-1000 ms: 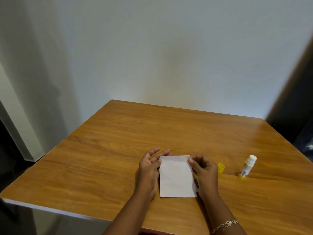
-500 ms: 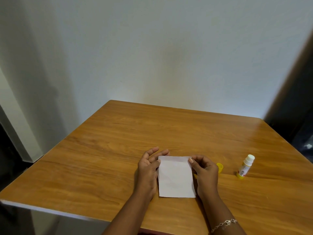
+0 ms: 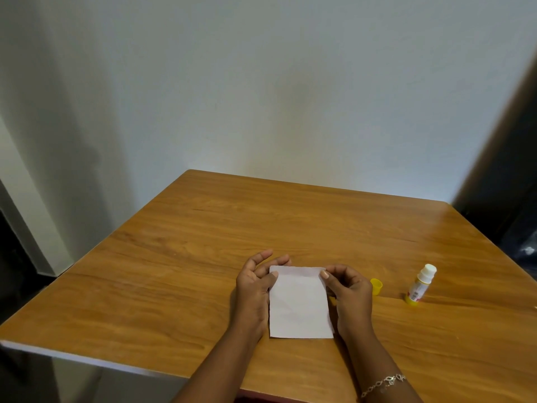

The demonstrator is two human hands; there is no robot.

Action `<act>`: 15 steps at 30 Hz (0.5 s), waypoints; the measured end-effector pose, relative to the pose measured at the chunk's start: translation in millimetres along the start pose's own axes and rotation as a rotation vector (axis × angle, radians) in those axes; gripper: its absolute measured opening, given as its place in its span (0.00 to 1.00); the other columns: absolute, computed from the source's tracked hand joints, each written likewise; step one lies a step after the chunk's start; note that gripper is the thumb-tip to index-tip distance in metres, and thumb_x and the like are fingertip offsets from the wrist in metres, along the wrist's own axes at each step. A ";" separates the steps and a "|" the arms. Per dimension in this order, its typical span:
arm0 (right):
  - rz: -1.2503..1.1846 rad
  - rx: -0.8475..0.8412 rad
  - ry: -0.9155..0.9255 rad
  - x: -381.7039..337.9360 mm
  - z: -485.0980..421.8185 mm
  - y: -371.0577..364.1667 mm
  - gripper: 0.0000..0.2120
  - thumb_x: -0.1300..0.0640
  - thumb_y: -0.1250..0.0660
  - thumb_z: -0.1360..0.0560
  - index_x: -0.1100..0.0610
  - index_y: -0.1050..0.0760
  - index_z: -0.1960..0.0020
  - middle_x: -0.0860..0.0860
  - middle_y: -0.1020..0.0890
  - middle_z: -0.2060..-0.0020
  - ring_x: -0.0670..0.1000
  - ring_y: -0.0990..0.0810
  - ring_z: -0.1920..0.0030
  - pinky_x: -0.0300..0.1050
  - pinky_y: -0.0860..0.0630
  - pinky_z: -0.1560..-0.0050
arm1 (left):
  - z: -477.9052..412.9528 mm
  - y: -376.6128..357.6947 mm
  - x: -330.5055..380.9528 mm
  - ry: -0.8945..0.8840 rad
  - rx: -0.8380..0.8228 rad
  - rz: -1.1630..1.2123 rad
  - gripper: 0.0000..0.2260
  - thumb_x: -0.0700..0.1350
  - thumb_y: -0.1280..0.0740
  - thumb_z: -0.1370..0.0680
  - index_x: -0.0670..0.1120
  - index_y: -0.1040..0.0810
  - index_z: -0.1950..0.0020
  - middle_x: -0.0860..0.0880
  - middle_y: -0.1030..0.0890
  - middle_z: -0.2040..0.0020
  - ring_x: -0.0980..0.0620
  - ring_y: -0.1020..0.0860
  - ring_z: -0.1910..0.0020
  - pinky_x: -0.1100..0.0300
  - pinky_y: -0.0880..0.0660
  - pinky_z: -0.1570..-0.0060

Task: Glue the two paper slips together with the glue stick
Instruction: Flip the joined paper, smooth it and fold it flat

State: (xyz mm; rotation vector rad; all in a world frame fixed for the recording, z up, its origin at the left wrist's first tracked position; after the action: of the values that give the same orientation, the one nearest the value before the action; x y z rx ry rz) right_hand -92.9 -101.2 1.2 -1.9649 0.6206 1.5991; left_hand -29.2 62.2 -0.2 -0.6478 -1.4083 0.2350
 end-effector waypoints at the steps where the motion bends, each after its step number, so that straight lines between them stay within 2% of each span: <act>1: 0.000 0.001 0.000 0.0 -0.1 -0.1 0.07 0.69 0.32 0.30 0.58 0.22 0.62 0.55 0.19 0.65 0.54 0.22 0.62 0.48 0.25 0.61 | -0.1 0.2 0.0 0.000 0.000 0.001 0.18 0.26 0.41 0.27 0.44 0.28 0.44 0.48 0.14 0.56 0.52 0.17 0.53 0.61 0.20 0.63; 11: 0.003 0.002 0.006 -2.8 1.4 -0.1 0.07 0.69 0.33 0.29 0.58 0.22 0.61 0.56 0.19 0.64 0.54 0.22 0.62 0.47 0.25 0.61 | -1.1 1.1 -0.6 0.004 0.012 0.024 0.17 0.27 0.40 0.26 0.43 0.28 0.43 0.44 0.16 0.53 0.50 0.17 0.53 0.61 0.20 0.64; 15: -0.021 -0.011 0.000 -3.4 2.0 -0.7 0.07 0.70 0.33 0.30 0.58 0.23 0.61 0.55 0.19 0.65 0.53 0.23 0.62 0.46 0.25 0.61 | -1.3 1.8 -1.2 0.000 0.012 0.022 0.16 0.27 0.40 0.26 0.43 0.27 0.44 0.46 0.14 0.56 0.50 0.17 0.53 0.61 0.20 0.64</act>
State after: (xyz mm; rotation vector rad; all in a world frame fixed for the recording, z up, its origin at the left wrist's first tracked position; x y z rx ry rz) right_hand -94.5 -99.3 4.3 -1.9730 0.5910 1.5930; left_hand -27.7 62.6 -2.3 -0.6540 -1.3994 0.2606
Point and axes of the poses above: each hand's wrist, its own z-axis away from the middle knuckle, its own y-axis out of the back of the hand, x = y × z, the point moved 6 cm from there along -z, towards the middle knuckle
